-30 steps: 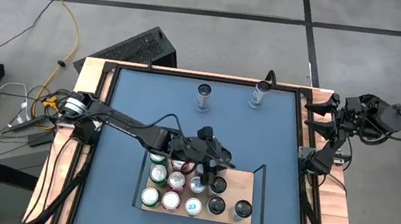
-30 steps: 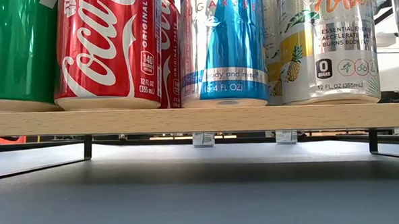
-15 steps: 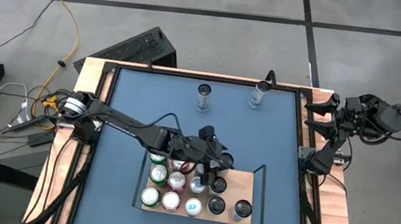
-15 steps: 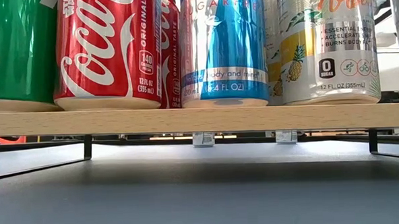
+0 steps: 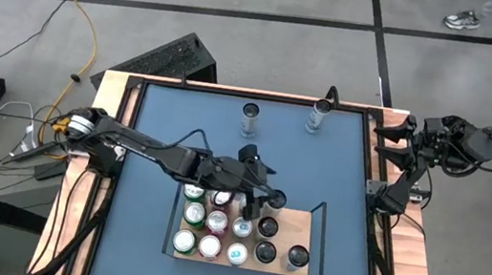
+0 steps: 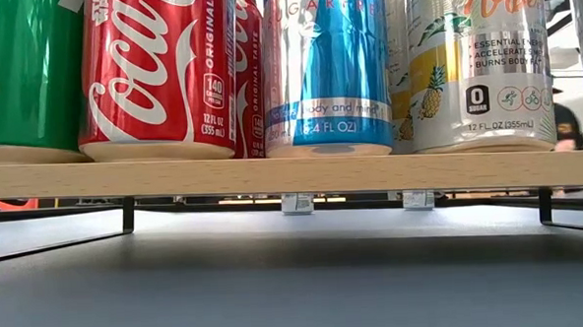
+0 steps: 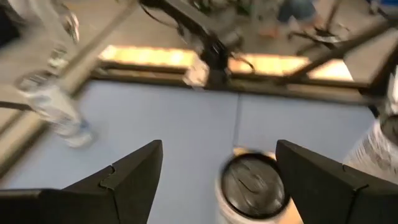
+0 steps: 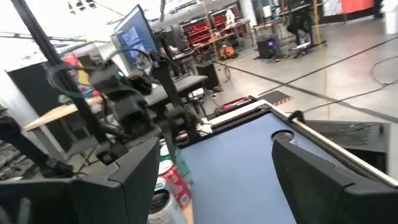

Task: Place canned beverage on shelf
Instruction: Put the white-yellow soda can on the shelf aligned with the other white-yellow soda cans, then put the bottom white-blue soda can on the shelf aligned with the other white-blue soda can

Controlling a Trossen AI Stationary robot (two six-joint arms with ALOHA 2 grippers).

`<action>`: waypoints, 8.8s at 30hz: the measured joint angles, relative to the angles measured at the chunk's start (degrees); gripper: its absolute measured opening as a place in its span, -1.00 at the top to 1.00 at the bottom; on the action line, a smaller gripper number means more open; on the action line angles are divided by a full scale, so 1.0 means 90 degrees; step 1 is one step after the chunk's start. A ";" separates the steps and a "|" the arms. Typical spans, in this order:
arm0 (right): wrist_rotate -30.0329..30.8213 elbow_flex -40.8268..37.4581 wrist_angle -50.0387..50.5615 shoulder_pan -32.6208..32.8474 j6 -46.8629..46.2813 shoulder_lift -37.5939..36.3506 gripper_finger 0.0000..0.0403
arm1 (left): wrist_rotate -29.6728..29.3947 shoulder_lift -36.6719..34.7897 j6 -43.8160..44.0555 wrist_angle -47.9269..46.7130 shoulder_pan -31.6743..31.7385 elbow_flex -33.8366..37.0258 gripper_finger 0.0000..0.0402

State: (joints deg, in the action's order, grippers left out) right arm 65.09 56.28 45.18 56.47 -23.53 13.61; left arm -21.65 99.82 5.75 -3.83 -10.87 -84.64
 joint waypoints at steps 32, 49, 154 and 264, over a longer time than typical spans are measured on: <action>-0.5104 -0.0002 -0.1875 -0.3988 0.1252 0.5103 -0.49 | -0.2028 -0.2946 -0.0059 -0.0173 -0.0044 -0.0002 -0.49; -0.6245 -0.0001 -0.2718 -0.4335 0.1579 0.6360 -0.49 | -0.2002 -0.2942 0.0103 -0.0214 -0.0212 -0.0002 -0.49; -0.4567 0.1694 -0.0194 -0.5300 0.2477 0.6064 -0.49 | -0.1574 -0.2783 0.0270 -0.1190 0.0621 -0.0002 -0.49; -0.2660 0.2200 0.3464 -0.6195 -0.0742 0.4927 -0.49 | -0.0164 0.0439 -0.0599 -0.2880 0.1725 -0.2481 -0.27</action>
State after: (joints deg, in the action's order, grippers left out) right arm 41.16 76.07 76.36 0.71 -30.21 57.95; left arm -23.12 103.77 0.36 -29.75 4.65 -106.97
